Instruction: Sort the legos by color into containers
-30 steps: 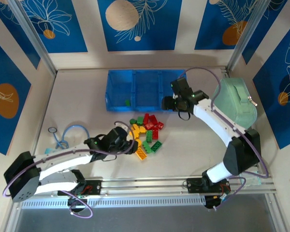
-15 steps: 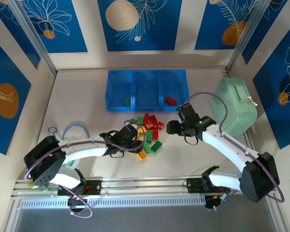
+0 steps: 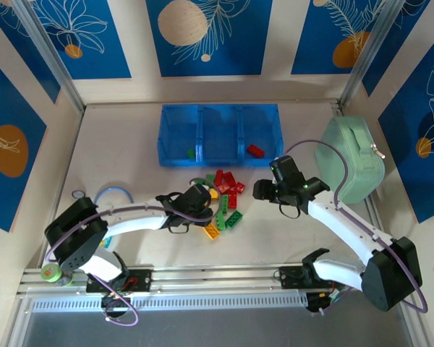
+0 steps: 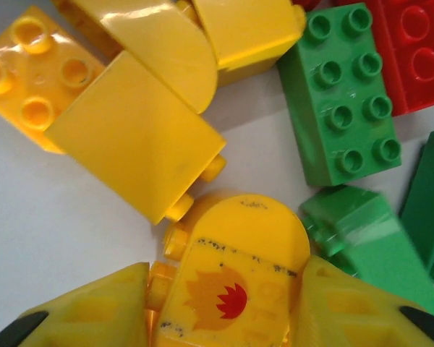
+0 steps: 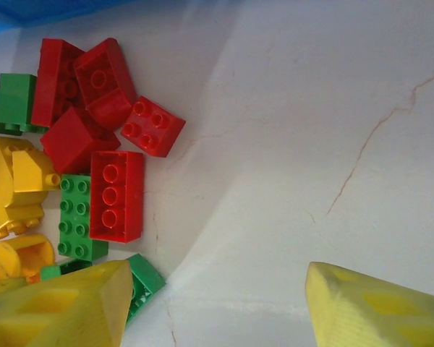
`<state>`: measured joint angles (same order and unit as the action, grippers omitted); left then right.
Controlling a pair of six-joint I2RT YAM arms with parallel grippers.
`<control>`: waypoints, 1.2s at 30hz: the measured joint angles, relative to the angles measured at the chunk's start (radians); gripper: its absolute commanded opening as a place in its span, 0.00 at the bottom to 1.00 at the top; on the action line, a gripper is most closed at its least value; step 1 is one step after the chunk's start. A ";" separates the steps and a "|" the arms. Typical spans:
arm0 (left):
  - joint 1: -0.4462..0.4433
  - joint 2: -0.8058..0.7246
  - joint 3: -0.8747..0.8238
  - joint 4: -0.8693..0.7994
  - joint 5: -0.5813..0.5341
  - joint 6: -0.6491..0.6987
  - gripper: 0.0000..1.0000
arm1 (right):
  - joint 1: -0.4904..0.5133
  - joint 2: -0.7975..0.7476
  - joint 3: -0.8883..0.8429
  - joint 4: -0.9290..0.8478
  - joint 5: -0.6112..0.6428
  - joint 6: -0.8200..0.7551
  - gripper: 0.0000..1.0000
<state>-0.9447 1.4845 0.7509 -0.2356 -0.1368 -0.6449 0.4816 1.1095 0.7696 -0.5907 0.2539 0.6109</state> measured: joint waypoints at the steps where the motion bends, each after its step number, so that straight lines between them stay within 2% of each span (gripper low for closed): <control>1: 0.000 -0.021 0.000 -0.017 -0.007 0.000 0.36 | -0.002 -0.005 -0.004 0.001 0.000 0.000 0.65; 8: 0.002 -0.149 0.092 -0.106 -0.067 0.031 0.36 | -0.008 -0.016 -0.017 0.008 -0.001 0.008 0.64; 14: 0.057 -0.115 0.240 -0.121 -0.073 0.085 0.35 | -0.008 -0.032 -0.034 0.015 -0.023 0.019 0.64; 21: 0.164 0.122 0.494 -0.125 -0.051 0.156 0.35 | -0.005 -0.101 -0.080 0.016 -0.045 0.037 0.64; 30: 0.257 0.436 0.863 -0.164 -0.028 0.228 0.35 | 0.016 -0.144 -0.117 0.011 -0.072 0.058 0.64; 36: 0.277 0.551 0.957 -0.189 -0.028 0.249 0.39 | 0.023 -0.174 -0.123 -0.009 -0.073 0.061 0.64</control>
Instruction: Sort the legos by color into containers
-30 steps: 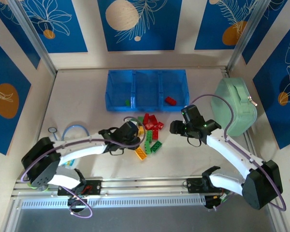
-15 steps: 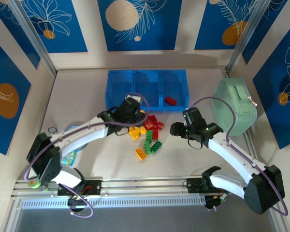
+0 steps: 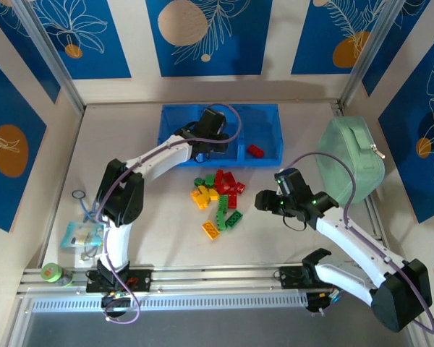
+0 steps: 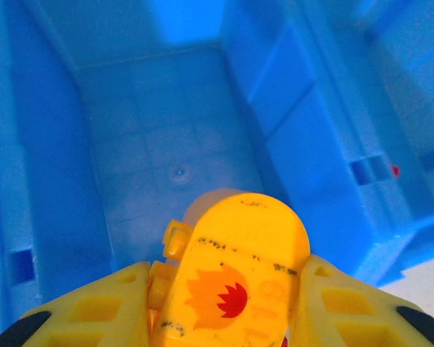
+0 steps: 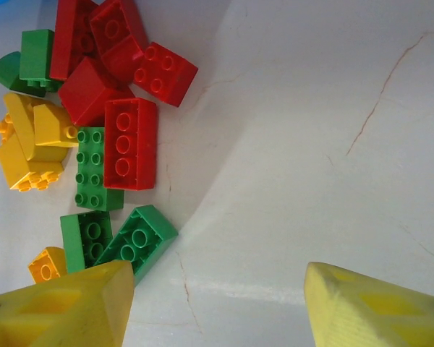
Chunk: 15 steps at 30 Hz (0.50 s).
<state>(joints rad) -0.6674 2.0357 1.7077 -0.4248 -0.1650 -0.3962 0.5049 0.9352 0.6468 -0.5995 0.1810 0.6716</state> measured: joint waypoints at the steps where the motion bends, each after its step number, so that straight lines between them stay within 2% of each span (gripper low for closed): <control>1: 0.001 0.012 0.005 -0.006 0.000 0.003 0.39 | 0.000 -0.005 0.000 -0.002 0.000 0.000 0.64; 5: 0.009 0.056 0.036 -0.014 0.004 0.011 0.40 | 0.000 -0.026 0.000 -0.018 -0.004 -0.001 0.64; 6: 0.010 0.063 0.043 -0.014 0.005 0.013 0.48 | 0.000 -0.028 0.000 -0.023 -0.006 -0.001 0.64; 8: 0.012 0.071 0.060 -0.022 0.008 0.024 0.76 | 0.000 -0.029 0.000 -0.029 -0.006 -0.001 0.65; 9: 0.013 0.072 0.070 -0.028 0.011 0.026 0.80 | 0.003 -0.029 0.000 -0.033 -0.006 -0.002 0.66; 15: 0.011 0.038 0.047 -0.024 0.024 0.029 0.84 | 0.032 -0.028 0.010 -0.047 -0.006 -0.002 0.69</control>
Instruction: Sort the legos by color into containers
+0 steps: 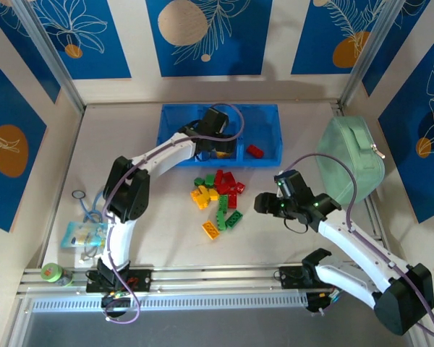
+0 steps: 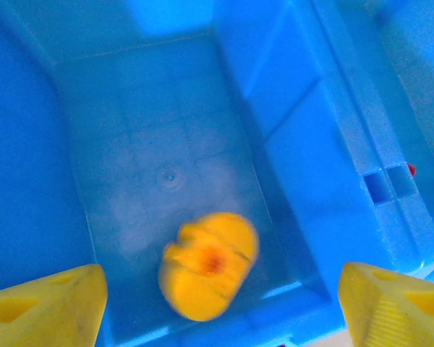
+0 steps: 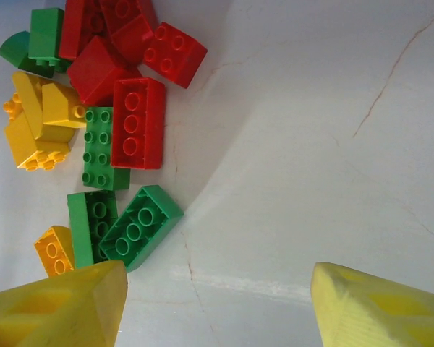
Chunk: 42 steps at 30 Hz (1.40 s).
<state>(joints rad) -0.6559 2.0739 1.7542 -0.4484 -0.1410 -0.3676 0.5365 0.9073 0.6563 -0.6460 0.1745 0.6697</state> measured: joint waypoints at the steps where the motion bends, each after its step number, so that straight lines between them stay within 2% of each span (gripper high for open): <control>1: -0.002 -0.026 -0.032 0.008 -0.001 0.000 0.84 | 0.006 0.001 0.003 -0.001 0.000 0.000 0.69; 7: -0.010 -0.303 -0.288 0.054 -0.001 -0.003 0.84 | 0.062 0.054 0.017 0.005 0.000 -0.002 0.69; 14: -0.010 -0.681 -0.672 0.171 -0.017 -0.047 0.84 | 0.223 0.161 0.093 0.027 0.004 -0.060 0.75; 21: -0.032 -0.920 -1.009 0.165 -0.032 -0.121 0.83 | 0.376 0.366 0.239 0.056 0.012 -0.124 0.76; 30: -0.058 -1.217 -1.203 0.100 -0.059 -0.212 0.83 | 0.511 0.668 0.466 0.037 0.036 -0.166 0.70; 33: -0.058 -1.272 -1.233 0.067 -0.072 -0.233 0.83 | 0.536 0.755 0.523 0.010 0.049 -0.170 0.67; 42: -0.059 -1.351 -1.262 0.014 -0.093 -0.262 0.82 | 0.564 0.928 0.627 -0.096 0.119 -0.164 0.66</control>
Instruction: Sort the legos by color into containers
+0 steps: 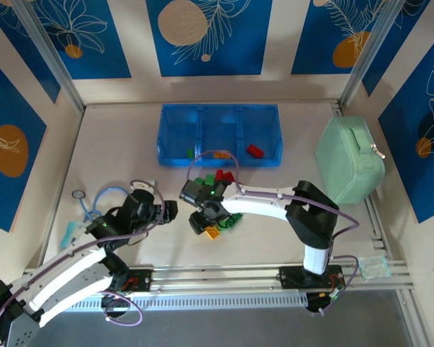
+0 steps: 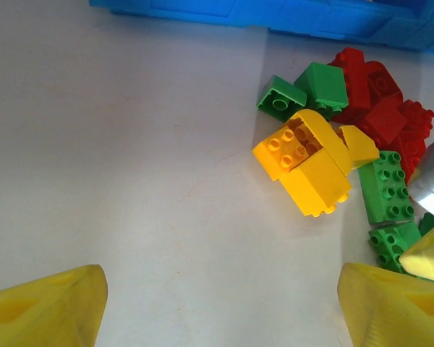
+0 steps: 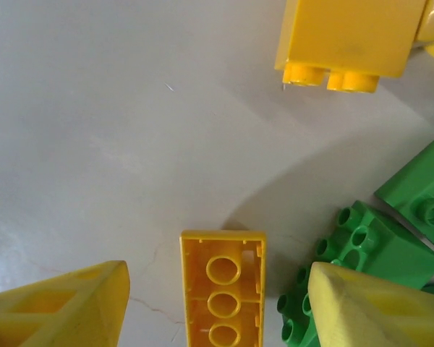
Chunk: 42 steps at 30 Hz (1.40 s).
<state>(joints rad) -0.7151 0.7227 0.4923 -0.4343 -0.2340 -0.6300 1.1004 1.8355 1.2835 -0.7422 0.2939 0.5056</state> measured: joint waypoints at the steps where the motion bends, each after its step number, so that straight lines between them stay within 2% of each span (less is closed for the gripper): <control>1: 0.000 -0.003 -0.002 -0.002 -0.003 -0.002 0.82 | 0.003 0.011 0.006 -0.010 0.005 0.000 0.66; 14: -0.001 -0.048 -0.025 -0.042 -0.030 -0.017 0.82 | 0.058 0.120 0.058 -0.081 0.062 0.031 0.50; 18: -0.001 -0.048 -0.026 -0.048 -0.034 -0.018 0.82 | 0.060 0.138 0.077 -0.097 0.073 0.040 0.35; 20: -0.001 -0.048 -0.026 -0.049 -0.037 -0.017 0.82 | 0.060 0.138 0.088 -0.102 0.081 0.045 0.31; 25: -0.001 -0.047 -0.026 -0.050 -0.037 -0.016 0.82 | 0.044 0.123 0.105 -0.109 0.095 0.039 0.29; 28: -0.001 -0.045 -0.026 -0.050 -0.037 -0.016 0.82 | 0.000 0.081 0.130 -0.117 0.099 0.017 0.29; 34: -0.001 -0.027 -0.026 -0.049 -0.036 -0.015 0.82 | -0.175 0.029 0.314 -0.142 0.123 -0.033 0.30; 42: -0.002 -0.030 -0.026 -0.060 -0.029 -0.008 0.82 | -0.386 0.106 0.549 -0.185 0.119 -0.077 0.31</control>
<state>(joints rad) -0.7166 0.6930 0.4667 -0.4938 -0.2634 -0.6376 0.7143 1.9411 1.8320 -0.9276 0.4126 0.4290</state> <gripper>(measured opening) 0.817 0.312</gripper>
